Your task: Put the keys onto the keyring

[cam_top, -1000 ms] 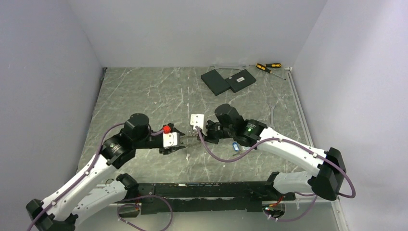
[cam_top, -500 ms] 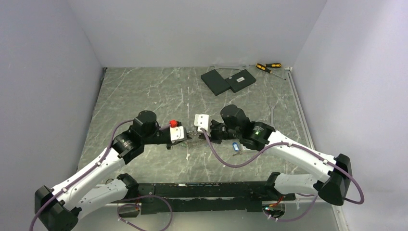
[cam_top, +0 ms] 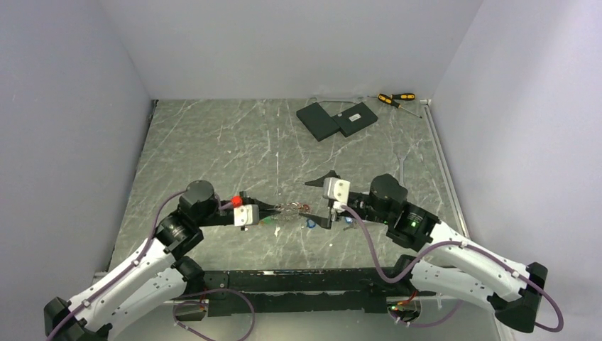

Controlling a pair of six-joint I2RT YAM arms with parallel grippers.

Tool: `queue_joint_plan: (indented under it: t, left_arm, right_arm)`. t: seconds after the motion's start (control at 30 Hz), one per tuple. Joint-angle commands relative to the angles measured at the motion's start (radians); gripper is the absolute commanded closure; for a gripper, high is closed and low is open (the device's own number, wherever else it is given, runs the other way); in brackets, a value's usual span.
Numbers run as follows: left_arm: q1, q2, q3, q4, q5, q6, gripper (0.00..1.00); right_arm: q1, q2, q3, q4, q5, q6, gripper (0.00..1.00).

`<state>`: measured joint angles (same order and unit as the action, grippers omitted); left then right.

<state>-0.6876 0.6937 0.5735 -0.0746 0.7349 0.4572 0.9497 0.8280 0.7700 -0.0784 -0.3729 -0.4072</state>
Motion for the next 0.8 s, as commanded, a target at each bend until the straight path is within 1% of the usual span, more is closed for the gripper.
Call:
queue_joint_plan:
  t: [0.0, 0.07, 0.13, 0.33, 0.43, 0.53, 0.63, 0.77]
  left_arm:
    - [0.004, -0.077, -0.065, 0.293, 0.073, -0.111, 1.0]
    - [0.004, -0.107, -0.096, 0.371, 0.096, -0.139, 1.0]
    - [0.003, -0.121, -0.108, 0.403, 0.108, -0.15, 1.0]
    - [0.005, -0.129, -0.123, 0.473, 0.144, -0.177, 1.0]
    - [0.005, -0.132, -0.123, 0.467, 0.143, -0.171, 1.0]
    - [0.004, -0.134, -0.124, 0.461, 0.141, -0.167, 1.0]
    - [0.005, -0.132, -0.119, 0.44, 0.133, -0.155, 1.0]
    - [0.004, -0.118, -0.102, 0.376, 0.084, -0.127, 1.0]
  right_arm:
    - [-0.003, -0.06, -0.046, 0.146, -0.05, 0.06, 0.24]
    - [-0.003, -0.074, -0.056, 0.148, -0.08, 0.071, 0.25]
    - [-0.003, -0.083, -0.057, 0.157, -0.107, 0.081, 0.28]
    - [-0.005, -0.057, -0.025, 0.125, -0.192, 0.093, 0.43]
    - [-0.005, -0.03, -0.002, 0.105, -0.224, 0.097, 0.5]
    - [-0.005, -0.013, 0.005, 0.112, -0.245, 0.104, 0.62]
    - [-0.005, -0.006, 0.01, 0.123, -0.269, 0.113, 0.71]
    - [-0.006, -0.006, 0.027, 0.123, -0.294, 0.123, 0.71]
